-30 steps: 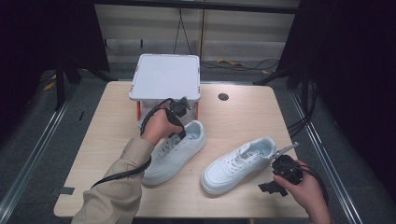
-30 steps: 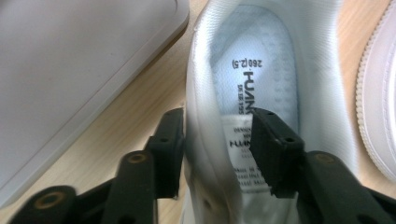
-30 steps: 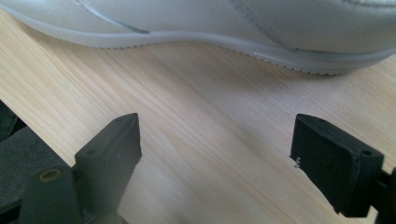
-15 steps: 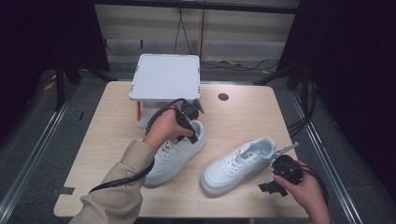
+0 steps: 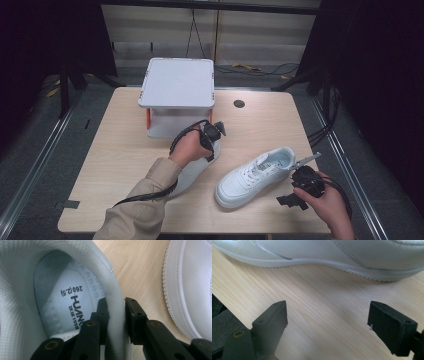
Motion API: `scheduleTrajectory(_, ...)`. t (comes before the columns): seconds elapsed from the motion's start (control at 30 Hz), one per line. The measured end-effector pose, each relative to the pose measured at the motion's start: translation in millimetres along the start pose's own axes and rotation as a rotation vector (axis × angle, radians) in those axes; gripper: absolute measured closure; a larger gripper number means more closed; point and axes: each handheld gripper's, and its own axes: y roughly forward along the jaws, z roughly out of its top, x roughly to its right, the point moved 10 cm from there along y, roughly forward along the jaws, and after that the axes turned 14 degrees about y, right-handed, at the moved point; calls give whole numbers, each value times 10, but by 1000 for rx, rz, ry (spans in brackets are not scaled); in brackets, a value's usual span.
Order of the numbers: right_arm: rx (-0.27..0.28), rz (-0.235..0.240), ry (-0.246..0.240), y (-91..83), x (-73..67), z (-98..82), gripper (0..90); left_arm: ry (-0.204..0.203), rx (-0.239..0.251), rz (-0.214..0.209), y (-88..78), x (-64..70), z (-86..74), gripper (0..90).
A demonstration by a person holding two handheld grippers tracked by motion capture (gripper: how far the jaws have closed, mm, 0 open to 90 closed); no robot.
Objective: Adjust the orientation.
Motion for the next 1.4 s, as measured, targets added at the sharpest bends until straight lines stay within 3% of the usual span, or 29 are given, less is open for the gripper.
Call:
scheduleTrajectory(0.03,2,0,1,1,-4,2,157,4,-17,-30,-8,47,-20,789)
scheduleTrajectory(0.1,2,3,-6,3,-8,4,157,46,-37,-35,-17,96,-43,800)
scheduleTrajectory(0.23,-7,2,-2,18,-7,-6,157,109,-57,17,-129,104,-54,816)
scheduleTrajectory(0.3,-4,3,-1,14,-11,-3,157,113,-69,14,-219,106,-61,820)
scheduleTrajectory(0.37,6,-1,-7,0,-13,13,157,160,-70,30,-309,79,-46,822)
scheduleTrajectory(0.47,12,-1,-15,-5,-26,36,157,199,-67,61,-344,42,-30,822)
scheduleTrajectory(0.6,8,1,-23,1,-35,41,157,239,-52,-18,-220,209,-76,797)
scheduleTrajectory(0.63,8,1,-23,1,-35,41,157,231,-50,-41,-187,274,-83,797)
scheduleTrajectory(0.7,8,-3,-22,6,-29,41,157,249,-58,-38,-136,338,-98,769)
scheduleTrajectory(0.73,8,-3,-21,7,-34,39,157,242,-55,-42,-106,372,-99,758)
scheduleTrajectory(0.8,10,1,-21,4,-51,39,157,177,-42,-81,-63,389,-123,711)
scheduleTrajectory(0.87,11,6,-23,-4,-67,40,157,137,-6,-90,-84,360,-133,682)
scheduleTrajectory(0.93,11,6,-23,-2,-67,41,157,135,0,-90,-85,358,-130,675)
scheduleTrajectory(1.03,8,5,-29,12,-63,43,157,88,35,-80,-99,370,-60,606)
scheduleTrajectory(1.07,5,4,-27,20,-66,43,157,94,41,-67,-108,358,-37,536)
scheduleTrajectory(1.13,5,4,-27,25,-69,45,157,83,60,-38,-126,334,34,526)
scheduleTrajectory(1.2,3,7,-27,32,-79,43,157,67,95,-40,-134,334,136,513)
scheduleTrajectory(1.4,1,5,-25,35,-65,40,157,51,120,-32,-71,365,355,495)
